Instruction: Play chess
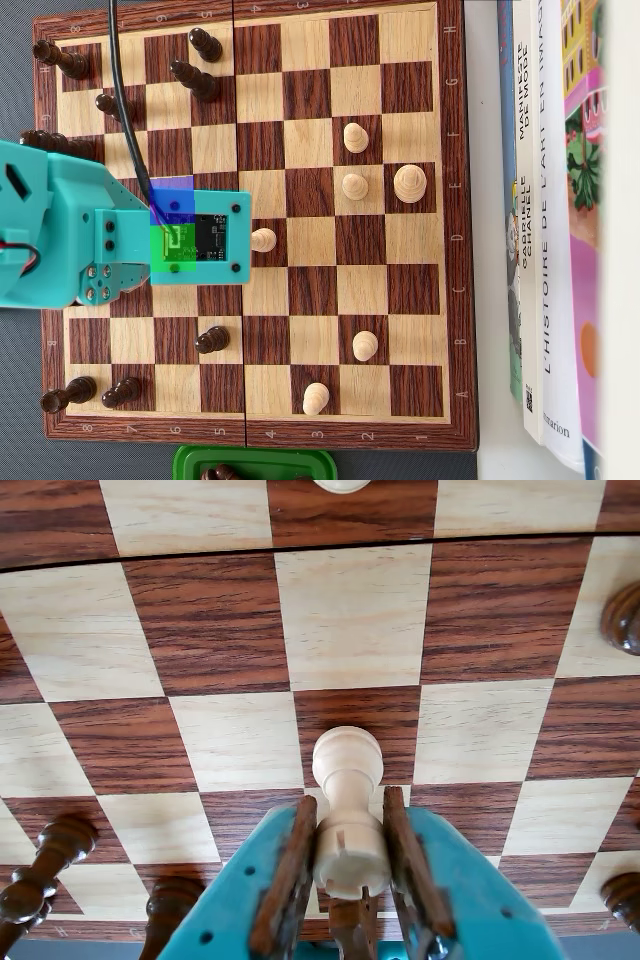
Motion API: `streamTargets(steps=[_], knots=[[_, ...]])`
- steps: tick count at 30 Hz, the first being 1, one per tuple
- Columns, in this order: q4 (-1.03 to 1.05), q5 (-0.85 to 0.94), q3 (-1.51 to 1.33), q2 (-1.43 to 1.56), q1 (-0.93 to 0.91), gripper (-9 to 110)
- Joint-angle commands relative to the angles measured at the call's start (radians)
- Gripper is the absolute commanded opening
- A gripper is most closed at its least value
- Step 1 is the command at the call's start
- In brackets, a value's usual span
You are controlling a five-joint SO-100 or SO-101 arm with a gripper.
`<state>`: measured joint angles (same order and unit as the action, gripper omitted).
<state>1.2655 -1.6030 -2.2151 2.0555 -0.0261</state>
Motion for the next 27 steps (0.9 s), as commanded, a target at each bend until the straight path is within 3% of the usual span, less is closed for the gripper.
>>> streamTargets(steps=[1, 27], knots=[[-0.015, 0.006, -0.012, 0.005, -0.008, 10], [-0.063, 0.006, -0.043, 0.006, 0.003, 15]])
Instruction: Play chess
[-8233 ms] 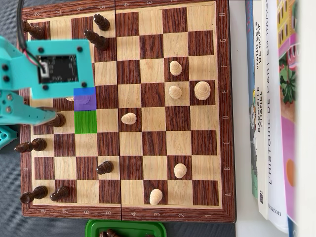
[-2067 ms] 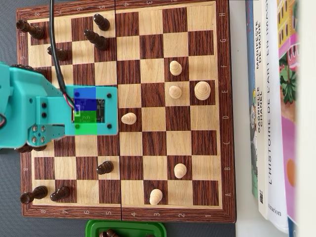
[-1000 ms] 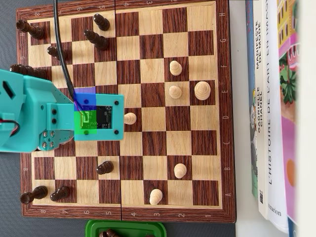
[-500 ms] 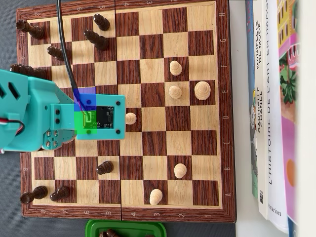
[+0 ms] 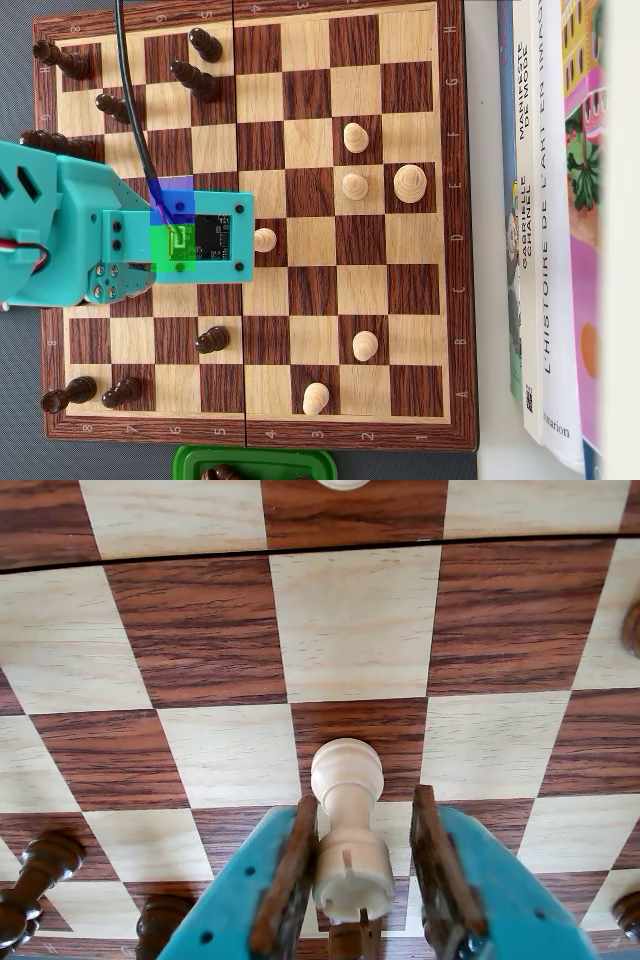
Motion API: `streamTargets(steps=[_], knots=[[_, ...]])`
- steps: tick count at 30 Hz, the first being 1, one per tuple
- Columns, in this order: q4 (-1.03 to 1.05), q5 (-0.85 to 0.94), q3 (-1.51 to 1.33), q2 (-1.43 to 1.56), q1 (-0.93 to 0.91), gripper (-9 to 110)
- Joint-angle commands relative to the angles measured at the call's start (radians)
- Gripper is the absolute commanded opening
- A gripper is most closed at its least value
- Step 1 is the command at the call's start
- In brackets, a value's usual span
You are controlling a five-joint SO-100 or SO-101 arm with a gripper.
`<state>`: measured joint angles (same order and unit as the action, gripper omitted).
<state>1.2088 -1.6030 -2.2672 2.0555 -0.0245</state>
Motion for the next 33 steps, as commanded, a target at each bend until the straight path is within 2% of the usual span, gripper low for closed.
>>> streamTargets(steps=[1, 12, 33], knots=[[-0.006, 0.006, 0.009, 0.006, 0.002, 15], [-0.005, 0.0, 0.012, 0.026, 0.02, 19], [0.046, 0.002, -0.008, 0.291, 0.035, 19]])
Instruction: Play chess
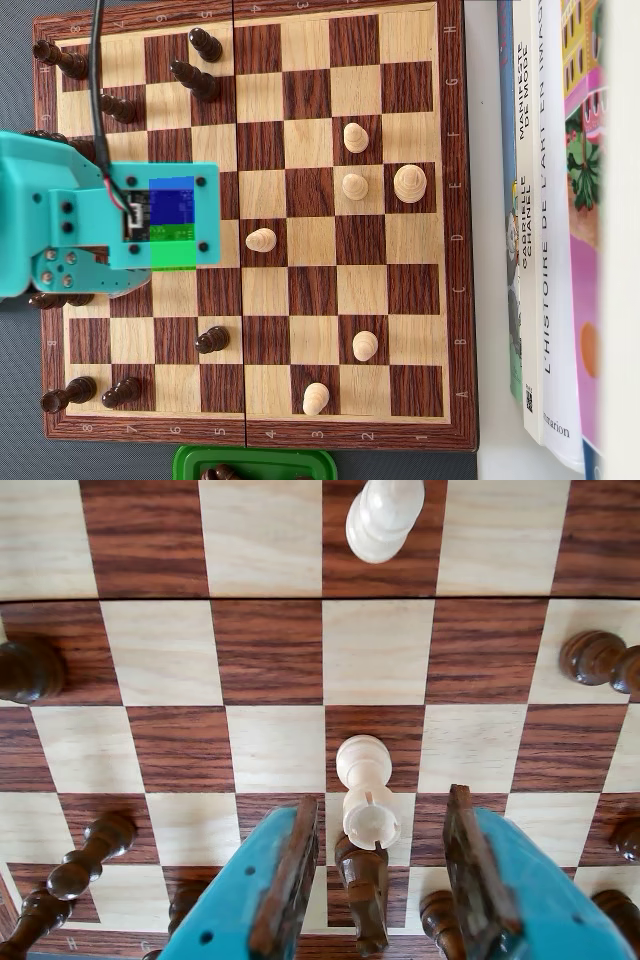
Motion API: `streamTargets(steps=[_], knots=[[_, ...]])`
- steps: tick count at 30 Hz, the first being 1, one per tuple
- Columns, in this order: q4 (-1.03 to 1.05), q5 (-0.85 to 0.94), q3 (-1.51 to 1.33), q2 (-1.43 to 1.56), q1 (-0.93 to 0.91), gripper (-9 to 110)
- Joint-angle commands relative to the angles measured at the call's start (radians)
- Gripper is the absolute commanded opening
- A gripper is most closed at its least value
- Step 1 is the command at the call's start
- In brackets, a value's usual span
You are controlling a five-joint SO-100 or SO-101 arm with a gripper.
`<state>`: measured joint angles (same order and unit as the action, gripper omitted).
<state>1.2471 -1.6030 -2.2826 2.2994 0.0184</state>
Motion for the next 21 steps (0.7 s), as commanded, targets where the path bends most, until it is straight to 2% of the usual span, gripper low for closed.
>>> streamTargets(steps=[1, 21], knots=[[0.008, 0.002, 0.008, 0.06, -0.008, 19], [-0.046, 0.006, -0.008, 0.262, -0.025, 19]])
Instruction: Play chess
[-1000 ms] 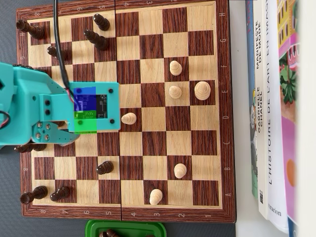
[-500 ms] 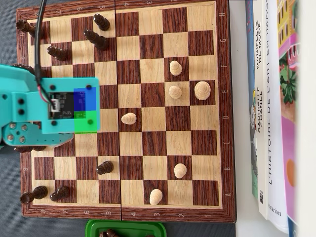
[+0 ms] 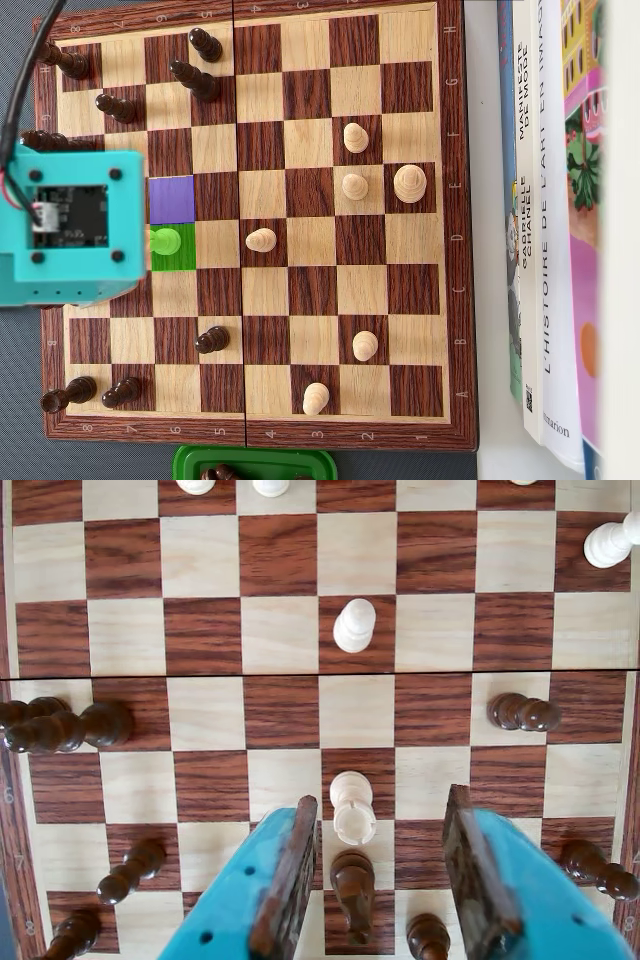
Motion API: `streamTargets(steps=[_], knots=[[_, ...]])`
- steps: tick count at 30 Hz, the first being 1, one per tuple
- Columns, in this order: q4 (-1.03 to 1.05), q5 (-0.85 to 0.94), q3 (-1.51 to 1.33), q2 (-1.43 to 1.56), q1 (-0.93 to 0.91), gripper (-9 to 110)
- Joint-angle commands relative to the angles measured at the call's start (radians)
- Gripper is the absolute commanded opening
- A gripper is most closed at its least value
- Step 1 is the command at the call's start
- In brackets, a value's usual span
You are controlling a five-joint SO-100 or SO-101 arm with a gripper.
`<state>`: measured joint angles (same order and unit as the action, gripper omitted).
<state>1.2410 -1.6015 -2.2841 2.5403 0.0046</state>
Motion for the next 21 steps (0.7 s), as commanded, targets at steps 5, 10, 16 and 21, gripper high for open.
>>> streamTargets(steps=[5, 10, 16, 21], knots=[[-0.12, 0.005, -0.038, 0.023, -0.011, 19], [-0.143, 0.005, -0.043, 0.043, -0.011, 19], [-0.275, 0.005, -0.17, 0.153, -0.011, 19], [-0.354, 0.005, -0.25, 0.241, -0.011, 19]])
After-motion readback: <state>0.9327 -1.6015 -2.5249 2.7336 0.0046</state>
